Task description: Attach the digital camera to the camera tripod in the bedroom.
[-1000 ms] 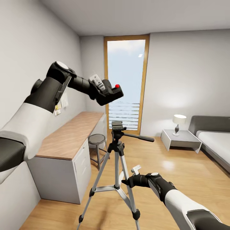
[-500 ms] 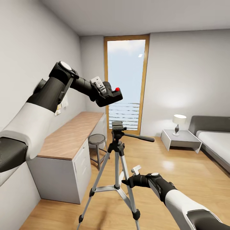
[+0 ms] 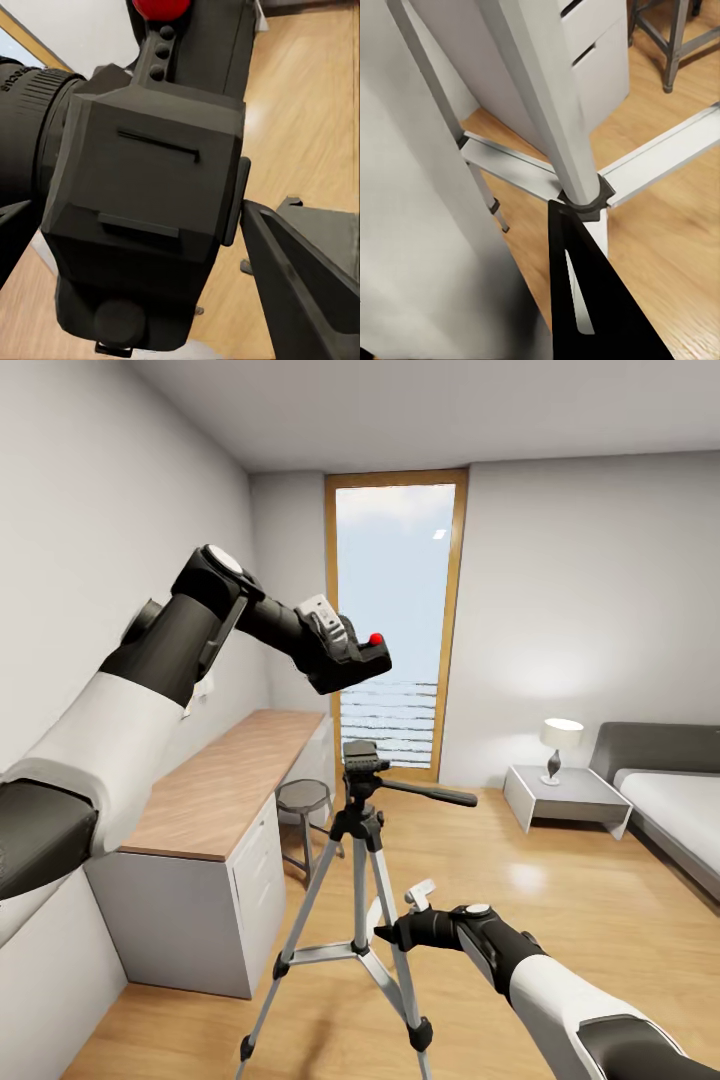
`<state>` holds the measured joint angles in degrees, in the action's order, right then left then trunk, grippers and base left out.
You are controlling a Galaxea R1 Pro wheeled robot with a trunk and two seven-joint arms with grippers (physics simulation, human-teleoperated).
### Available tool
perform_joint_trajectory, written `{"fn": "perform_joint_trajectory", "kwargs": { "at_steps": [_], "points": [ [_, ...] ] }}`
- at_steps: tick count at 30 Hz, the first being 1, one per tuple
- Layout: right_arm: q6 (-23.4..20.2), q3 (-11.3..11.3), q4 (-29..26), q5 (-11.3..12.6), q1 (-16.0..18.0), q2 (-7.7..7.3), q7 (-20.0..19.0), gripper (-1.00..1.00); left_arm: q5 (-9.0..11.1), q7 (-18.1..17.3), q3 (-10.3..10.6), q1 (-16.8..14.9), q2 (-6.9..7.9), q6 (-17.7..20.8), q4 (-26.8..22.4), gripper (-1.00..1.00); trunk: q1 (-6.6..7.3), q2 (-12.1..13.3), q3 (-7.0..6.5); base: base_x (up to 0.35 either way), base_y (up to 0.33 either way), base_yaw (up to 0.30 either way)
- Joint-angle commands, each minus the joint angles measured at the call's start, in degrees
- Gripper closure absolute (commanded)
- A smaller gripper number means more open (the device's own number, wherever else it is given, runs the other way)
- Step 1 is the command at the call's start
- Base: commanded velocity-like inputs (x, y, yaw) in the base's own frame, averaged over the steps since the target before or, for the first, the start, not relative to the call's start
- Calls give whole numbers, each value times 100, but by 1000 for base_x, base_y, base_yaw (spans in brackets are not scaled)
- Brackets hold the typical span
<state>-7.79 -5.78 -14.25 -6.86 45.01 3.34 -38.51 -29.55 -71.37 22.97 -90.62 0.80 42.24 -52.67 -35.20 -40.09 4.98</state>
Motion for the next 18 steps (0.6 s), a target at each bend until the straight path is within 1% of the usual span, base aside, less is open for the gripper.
{"fn": "perform_joint_trajectory", "kwargs": {
  "at_steps": [1,2,4,6,14,18],
  "points": [
    [-55,48,24,-74,-1,2,-42,100,4,-68,42,-40,37,83,25,100,-2,-6,12,0,0,0],
    [-62,14,19,-38,-1,0,-42,100,-10,-102,75,-71,68,86,57,100,-2,-6,12,0,0,0],
    [-73,-66,14,58,-1,10,-3,100,-35,-135,10,-108,126,21,56,100,-2,-6,12,0,0,0],
    [-76,-140,18,156,-1,19,45,100,-16,-71,-54,-41,144,-42,-7,100,-2,-6,12,0,0,0],
    [-80,-447,25,475,-1,34,165,100,47,172,-305,222,162,-239,-261,100,-2,-6,12,0,0,0],
    [-77,-585,26,608,-1,35,206,100,52,275,-432,239,162,-247,-388,100,-2,-6,12,0,0,0]
  ]
}}
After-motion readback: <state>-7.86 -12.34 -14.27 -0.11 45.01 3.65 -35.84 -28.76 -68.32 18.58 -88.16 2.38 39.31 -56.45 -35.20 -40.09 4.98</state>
